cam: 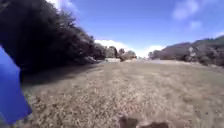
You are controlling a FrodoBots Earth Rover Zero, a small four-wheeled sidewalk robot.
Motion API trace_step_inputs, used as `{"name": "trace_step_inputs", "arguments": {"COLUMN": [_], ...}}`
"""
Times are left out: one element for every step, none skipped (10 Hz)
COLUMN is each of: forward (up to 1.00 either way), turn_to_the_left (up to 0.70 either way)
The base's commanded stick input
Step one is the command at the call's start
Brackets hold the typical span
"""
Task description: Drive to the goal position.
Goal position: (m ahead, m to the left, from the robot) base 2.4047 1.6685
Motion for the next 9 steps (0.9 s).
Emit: {"name": "trace_step_inputs", "arguments": {"forward": [0.70,0.64,0.34,0.03,0.00,0.00,0.00,0.00,0.00], "turn_to_the_left": [0.00,0.00,0.00,0.00,0.00,0.00,0.00,0.00,0.00]}}
